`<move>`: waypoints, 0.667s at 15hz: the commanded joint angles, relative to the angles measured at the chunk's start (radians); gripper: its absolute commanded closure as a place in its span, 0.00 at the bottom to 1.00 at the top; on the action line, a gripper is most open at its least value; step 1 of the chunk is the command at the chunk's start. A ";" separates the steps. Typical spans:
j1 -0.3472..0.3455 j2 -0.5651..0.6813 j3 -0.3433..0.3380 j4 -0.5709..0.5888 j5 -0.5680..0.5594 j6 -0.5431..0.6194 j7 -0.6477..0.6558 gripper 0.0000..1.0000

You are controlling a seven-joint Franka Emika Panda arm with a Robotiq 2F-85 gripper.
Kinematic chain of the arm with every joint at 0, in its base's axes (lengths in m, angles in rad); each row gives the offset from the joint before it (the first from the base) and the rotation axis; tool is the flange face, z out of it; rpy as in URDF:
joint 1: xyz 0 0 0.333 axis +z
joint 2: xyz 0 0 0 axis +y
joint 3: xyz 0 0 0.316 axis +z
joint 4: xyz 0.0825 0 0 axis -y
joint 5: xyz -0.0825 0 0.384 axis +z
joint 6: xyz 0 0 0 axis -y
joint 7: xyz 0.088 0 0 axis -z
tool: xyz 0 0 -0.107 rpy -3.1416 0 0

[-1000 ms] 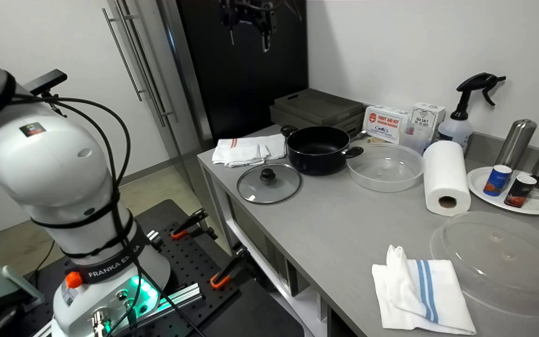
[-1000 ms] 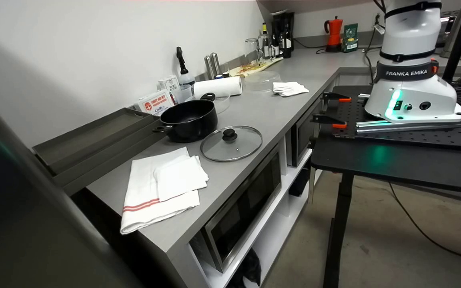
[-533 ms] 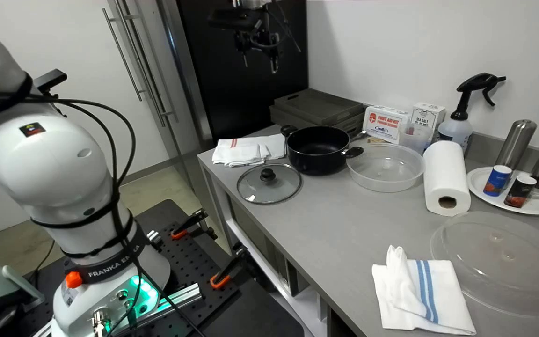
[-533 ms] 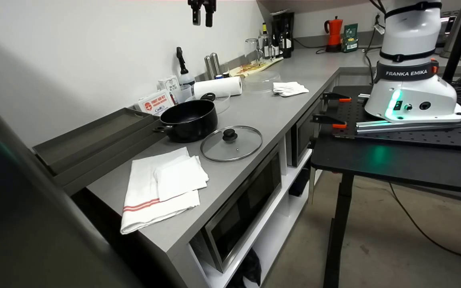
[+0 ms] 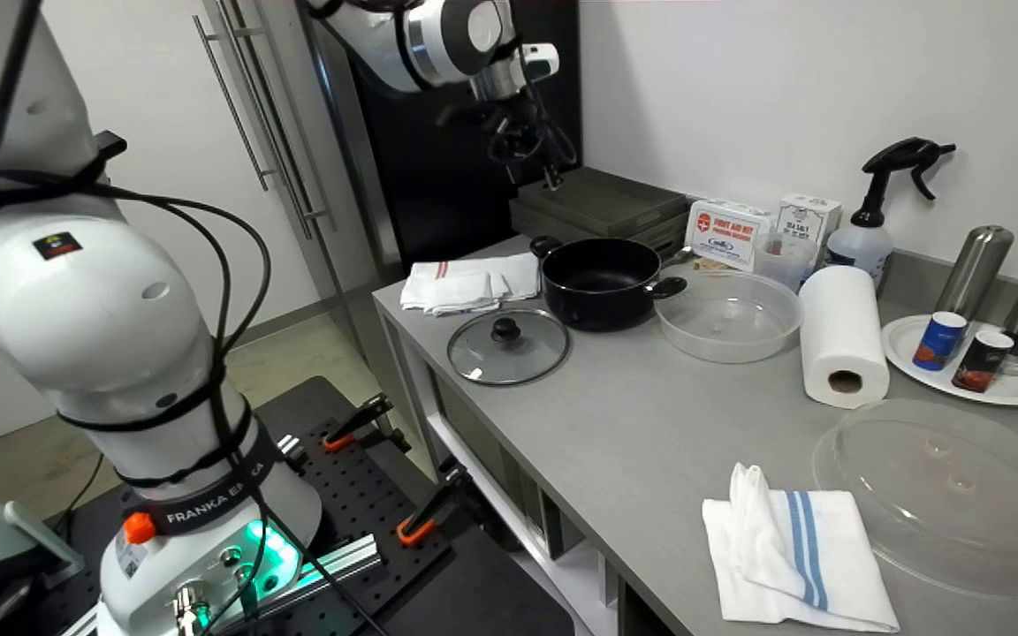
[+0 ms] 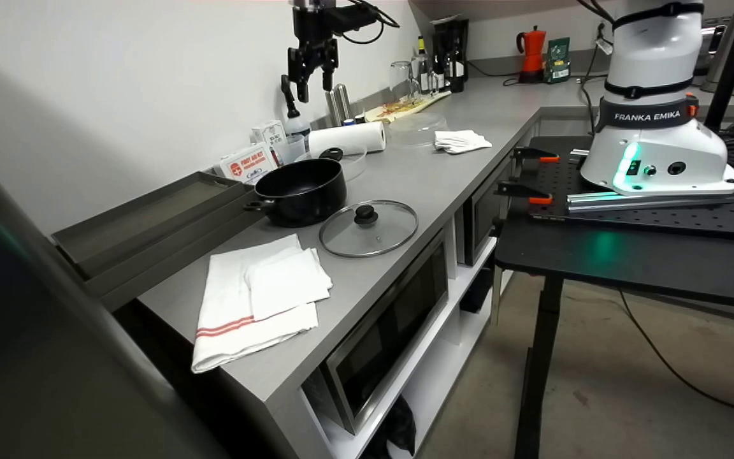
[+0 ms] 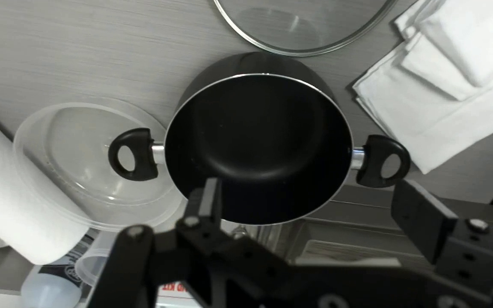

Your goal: Put the lid on the black pot

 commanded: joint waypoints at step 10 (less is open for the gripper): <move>0.109 0.266 -0.148 0.119 -0.263 -0.069 0.429 0.00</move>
